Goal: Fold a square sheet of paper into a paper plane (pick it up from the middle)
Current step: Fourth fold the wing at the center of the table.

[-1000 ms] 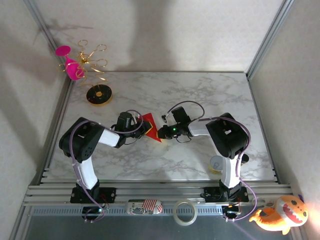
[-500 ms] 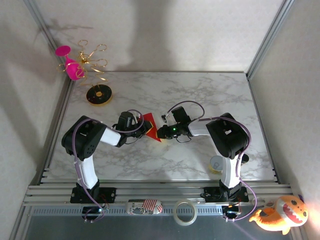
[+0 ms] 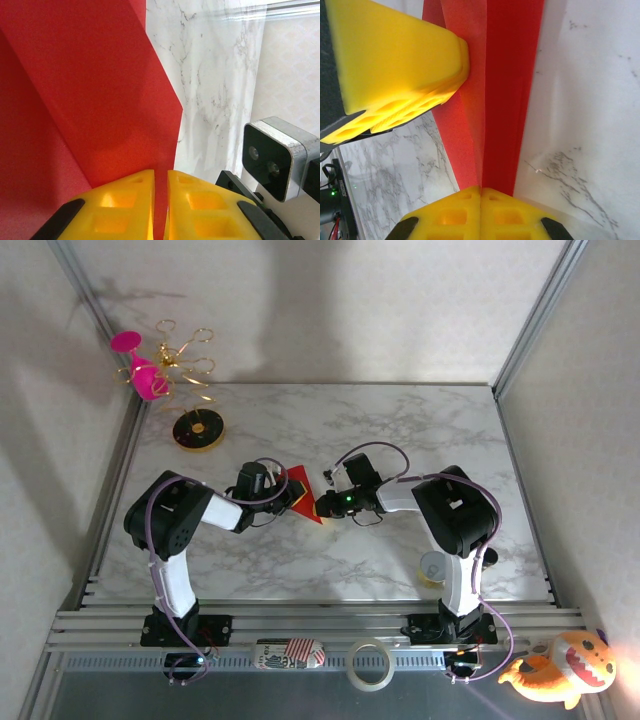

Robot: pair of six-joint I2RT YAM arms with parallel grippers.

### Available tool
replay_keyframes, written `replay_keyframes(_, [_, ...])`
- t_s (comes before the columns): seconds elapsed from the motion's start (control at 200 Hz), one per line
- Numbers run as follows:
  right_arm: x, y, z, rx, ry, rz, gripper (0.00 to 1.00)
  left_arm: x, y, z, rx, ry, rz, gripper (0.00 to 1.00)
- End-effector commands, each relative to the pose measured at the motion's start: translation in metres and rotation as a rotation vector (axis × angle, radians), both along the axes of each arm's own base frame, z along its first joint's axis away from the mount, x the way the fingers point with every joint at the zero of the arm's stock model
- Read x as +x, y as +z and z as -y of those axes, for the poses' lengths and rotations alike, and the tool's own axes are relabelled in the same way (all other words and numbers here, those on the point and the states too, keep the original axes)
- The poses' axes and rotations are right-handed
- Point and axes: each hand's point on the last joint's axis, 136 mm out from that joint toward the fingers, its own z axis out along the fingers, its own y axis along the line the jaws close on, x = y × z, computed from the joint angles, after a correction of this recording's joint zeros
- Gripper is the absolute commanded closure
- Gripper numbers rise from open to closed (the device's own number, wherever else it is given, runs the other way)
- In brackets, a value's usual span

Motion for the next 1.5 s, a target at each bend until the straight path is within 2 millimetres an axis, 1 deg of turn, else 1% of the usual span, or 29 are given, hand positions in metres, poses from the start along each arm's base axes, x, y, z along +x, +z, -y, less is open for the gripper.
replay_keyframes(0.0, [-0.024,-0.062,0.038,-0.218,-0.048,-0.115,0.95,0.005,0.021,0.001,-0.03,-0.004,0.057,0.85])
replay_keyframes(0.07, [-0.024,-0.063,0.038,-0.221,-0.049,-0.116,0.95,0.004,0.021,0.0,-0.025,-0.006,0.059,0.85])
replay_keyframes(0.285, [-0.023,-0.063,0.04,-0.231,-0.061,-0.118,0.95,-0.003,0.011,-0.002,-0.033,-0.001,0.028,0.85])
replay_keyframes(0.571, [-0.024,-0.065,0.041,-0.233,-0.059,-0.123,0.94,0.002,0.003,0.004,-0.039,-0.007,0.009,0.86])
replay_keyframes(0.821, [-0.024,-0.065,0.04,-0.235,-0.057,-0.124,0.94,0.002,-0.003,0.003,-0.026,-0.004,-0.006,0.86])
replay_keyframes(1.042, [-0.023,-0.063,0.04,-0.233,-0.055,-0.121,0.93,0.001,-0.014,-0.002,0.018,0.006,-0.032,0.86])
replay_keyframes(1.302, [-0.017,-0.049,0.033,-0.198,-0.057,-0.1,0.9,-0.003,-0.03,-0.007,0.069,0.012,-0.081,0.87])
replay_keyframes(1.492, [-0.011,-0.029,0.024,-0.139,-0.06,-0.079,0.85,-0.004,-0.036,-0.009,0.089,0.013,-0.097,0.87])
